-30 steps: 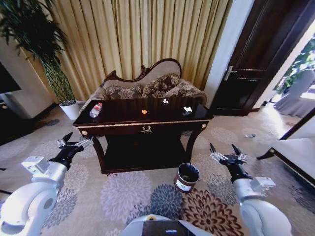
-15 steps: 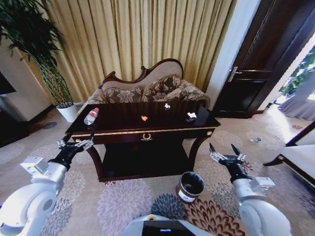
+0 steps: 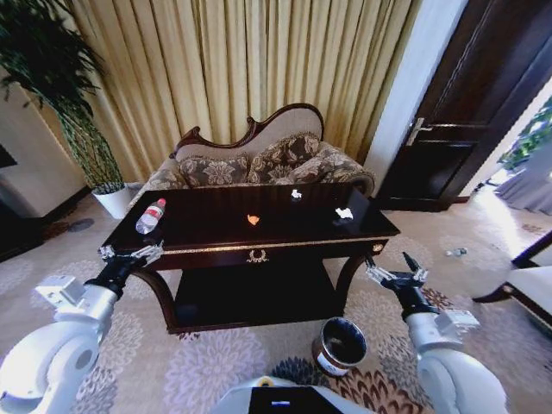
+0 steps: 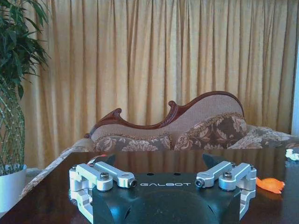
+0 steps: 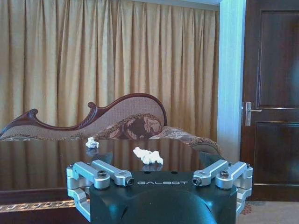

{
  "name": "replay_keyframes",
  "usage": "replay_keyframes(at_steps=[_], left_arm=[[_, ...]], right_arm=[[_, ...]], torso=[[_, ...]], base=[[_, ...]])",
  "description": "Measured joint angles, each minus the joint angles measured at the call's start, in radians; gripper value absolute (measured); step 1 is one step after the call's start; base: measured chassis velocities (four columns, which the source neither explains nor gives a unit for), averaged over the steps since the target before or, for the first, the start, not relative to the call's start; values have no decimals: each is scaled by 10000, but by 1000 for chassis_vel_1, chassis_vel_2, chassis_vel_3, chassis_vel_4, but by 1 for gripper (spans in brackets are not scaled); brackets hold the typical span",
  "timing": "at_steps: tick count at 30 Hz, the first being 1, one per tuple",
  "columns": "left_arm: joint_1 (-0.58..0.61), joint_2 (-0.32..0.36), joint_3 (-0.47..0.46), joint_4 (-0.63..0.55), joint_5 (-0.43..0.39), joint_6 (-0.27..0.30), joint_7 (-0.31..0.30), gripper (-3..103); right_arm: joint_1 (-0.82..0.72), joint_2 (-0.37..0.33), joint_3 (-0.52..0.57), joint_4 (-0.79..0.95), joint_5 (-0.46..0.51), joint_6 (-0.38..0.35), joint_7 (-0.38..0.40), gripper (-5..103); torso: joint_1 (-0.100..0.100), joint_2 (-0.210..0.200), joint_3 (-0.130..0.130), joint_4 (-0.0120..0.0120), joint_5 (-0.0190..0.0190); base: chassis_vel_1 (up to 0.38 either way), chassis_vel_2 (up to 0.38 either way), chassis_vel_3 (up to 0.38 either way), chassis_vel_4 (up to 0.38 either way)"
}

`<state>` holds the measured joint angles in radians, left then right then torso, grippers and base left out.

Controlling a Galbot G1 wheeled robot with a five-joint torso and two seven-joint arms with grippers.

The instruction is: Move to the front of the table and place the trash on the table into the trash bin.

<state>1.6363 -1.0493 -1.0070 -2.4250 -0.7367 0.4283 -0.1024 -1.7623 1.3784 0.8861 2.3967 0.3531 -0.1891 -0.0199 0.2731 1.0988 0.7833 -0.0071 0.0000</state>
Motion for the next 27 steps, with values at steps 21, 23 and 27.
replay_keyframes(at_steps=[21,23,27], left_arm=[[51,-103,18,7,15,-80,-17,100],[51,-103,18,1,22,-80,-16,100],[51,-102,18,-2,60,-80,0,100]], right_arm=[[-21,81,-190,-51,-199,287,-180,100],[-19,84,-190,-51,-205,287,-180,100],[-7,59,-190,-51,-218,287,-179,100]], torso=[[-2,1,-1,1,0],[-1,1,-1,0,1],[0,1,0,1,-1]], base=[[-43,51,50,-48],[0,0,0,0],[0,0,0,0]])
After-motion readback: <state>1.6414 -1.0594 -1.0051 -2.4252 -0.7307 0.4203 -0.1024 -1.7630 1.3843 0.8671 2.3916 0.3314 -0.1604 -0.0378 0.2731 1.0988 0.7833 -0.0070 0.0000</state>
